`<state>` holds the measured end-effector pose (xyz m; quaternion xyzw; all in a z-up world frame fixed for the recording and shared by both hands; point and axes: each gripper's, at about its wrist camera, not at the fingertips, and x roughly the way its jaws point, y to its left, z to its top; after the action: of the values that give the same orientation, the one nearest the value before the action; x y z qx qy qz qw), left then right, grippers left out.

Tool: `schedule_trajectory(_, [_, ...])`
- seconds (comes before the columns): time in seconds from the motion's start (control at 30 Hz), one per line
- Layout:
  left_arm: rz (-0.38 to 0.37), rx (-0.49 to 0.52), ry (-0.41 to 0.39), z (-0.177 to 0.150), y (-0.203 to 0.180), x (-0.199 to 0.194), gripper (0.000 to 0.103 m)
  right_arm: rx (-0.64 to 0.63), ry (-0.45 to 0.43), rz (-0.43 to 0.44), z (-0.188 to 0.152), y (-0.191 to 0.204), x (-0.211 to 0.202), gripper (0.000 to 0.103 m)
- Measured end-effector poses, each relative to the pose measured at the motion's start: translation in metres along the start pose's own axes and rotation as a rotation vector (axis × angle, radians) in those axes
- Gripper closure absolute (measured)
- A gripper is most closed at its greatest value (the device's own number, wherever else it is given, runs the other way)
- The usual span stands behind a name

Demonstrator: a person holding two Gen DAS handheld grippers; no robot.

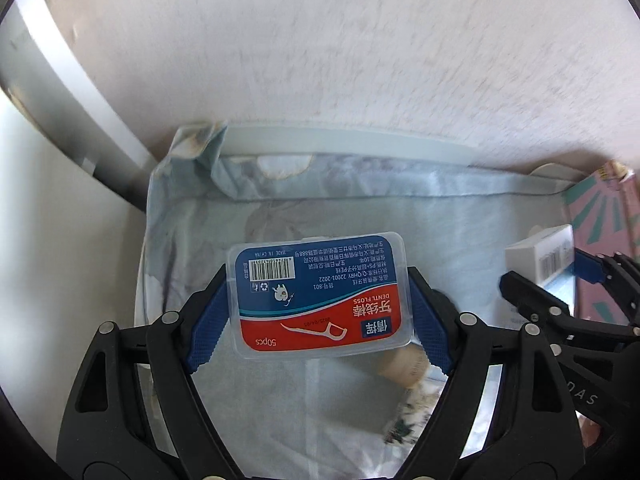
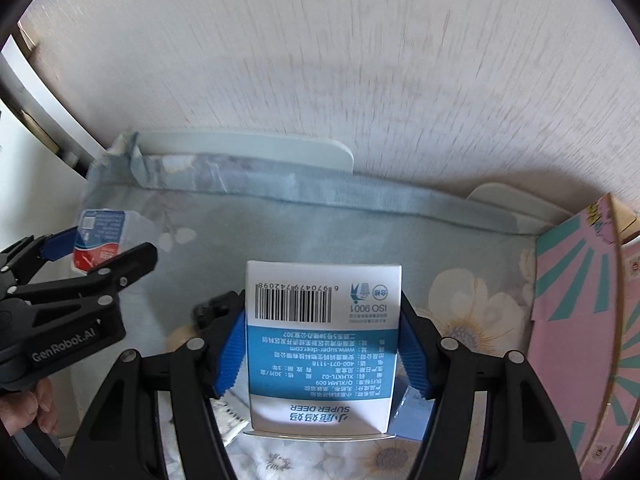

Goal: Organize objects
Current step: 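Lift the floss box and white-blue box and carry them over the cardboard box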

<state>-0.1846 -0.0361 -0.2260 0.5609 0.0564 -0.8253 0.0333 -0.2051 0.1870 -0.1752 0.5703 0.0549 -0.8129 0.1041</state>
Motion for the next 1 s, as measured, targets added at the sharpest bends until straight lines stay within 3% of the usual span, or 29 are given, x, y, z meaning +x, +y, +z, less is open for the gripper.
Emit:
schedule_trajectory(0.07, [-0.02,0.013,-0.02,0.005,0.007,-0.013,0.023,-0.002,-0.015,0.006,0.013,0.017,-0.004,0.041])
schedule_trajectory(0.3, [-0.066,0.077,-0.073,0.027,-0.009,-0.057,0.023,-0.022,-0.069,0.023,0.031,0.018,-0.042,0.041])
schedule_trajectory(0.5, [-0.119,0.12,-0.11,0.041,-0.028,-0.105,0.023,-0.054,-0.132,0.013,0.028,0.014,-0.09,0.041])
schedule_trajectory(0.87, [-0.221,0.237,-0.153,0.061,-0.078,-0.14,0.023,-0.007,-0.194,0.063,0.028,-0.013,-0.153,0.041])
schedule_trajectory(1.0, [-0.242,0.27,-0.16,0.065,-0.099,-0.148,0.023,0.013,-0.212,0.041,0.024,-0.028,-0.165,0.041])
